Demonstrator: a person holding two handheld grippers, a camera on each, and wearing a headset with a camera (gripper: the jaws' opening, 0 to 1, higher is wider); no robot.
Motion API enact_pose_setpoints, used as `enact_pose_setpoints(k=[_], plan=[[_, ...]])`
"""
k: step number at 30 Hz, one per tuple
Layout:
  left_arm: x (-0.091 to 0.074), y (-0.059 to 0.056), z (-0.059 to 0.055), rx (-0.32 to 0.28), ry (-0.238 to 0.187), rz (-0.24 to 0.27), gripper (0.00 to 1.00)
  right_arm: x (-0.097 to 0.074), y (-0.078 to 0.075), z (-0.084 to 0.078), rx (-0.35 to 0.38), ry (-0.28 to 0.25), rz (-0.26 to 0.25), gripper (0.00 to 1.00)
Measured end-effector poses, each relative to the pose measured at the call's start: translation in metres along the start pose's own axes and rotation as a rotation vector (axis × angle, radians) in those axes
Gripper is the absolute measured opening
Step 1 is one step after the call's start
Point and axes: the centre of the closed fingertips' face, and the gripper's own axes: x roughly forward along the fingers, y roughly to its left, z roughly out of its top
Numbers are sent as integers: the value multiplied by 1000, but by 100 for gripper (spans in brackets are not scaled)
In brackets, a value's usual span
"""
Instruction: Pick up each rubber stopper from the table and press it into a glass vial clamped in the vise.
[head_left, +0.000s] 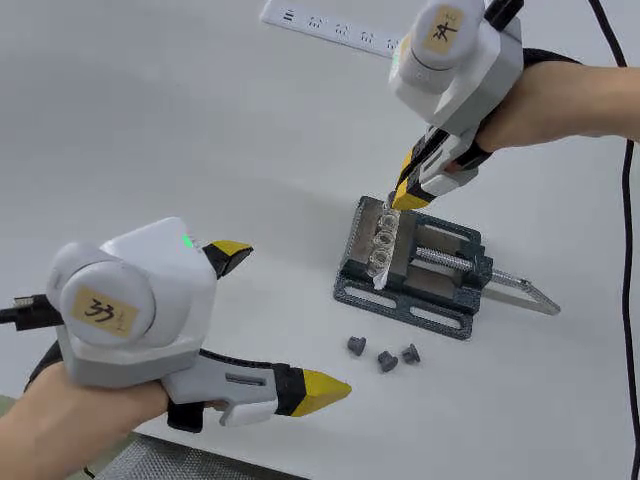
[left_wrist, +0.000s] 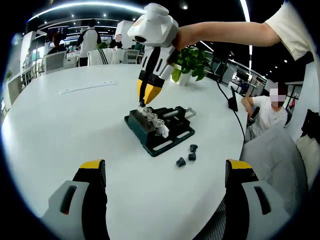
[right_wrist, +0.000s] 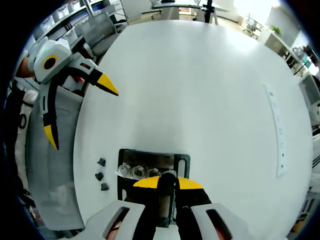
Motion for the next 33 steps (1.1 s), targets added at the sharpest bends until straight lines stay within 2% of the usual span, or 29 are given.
enact_pose_setpoints(k=[3, 7, 10, 15, 18, 21, 24, 27, 28, 33], plan=[[0, 0, 0, 1, 1, 0, 99, 1, -1, 0, -28, 4, -3, 7], [-1, 0, 0, -3, 0, 1, 99, 1, -3, 1, -26, 7, 2, 8], [-1, 1, -1, -2, 2, 2, 99, 3, 2, 2, -17, -2, 22, 16], [-2, 3, -2, -7, 1, 7, 99, 0, 1, 3, -38, 0, 15, 17], [-3, 3, -3, -10, 0, 8, 99, -8, -1, 6, -41, -13, 7, 14], [-3, 3, -4, -10, 2, 8, 99, -12, 0, 5, -52, -2, 7, 10], [-3, 3, -4, -11, 0, 7, 99, -11, -1, 3, -60, 7, 12, 9], [-3, 3, -4, -12, -1, 8, 99, -11, 0, 3, -65, 10, 10, 4], [-2, 3, -3, -14, -2, 9, 99, -10, 2, 2, -60, 9, 22, 5], [-2, 4, -4, -14, -1, 8, 99, -7, -2, -1, -64, 14, 15, 4]])
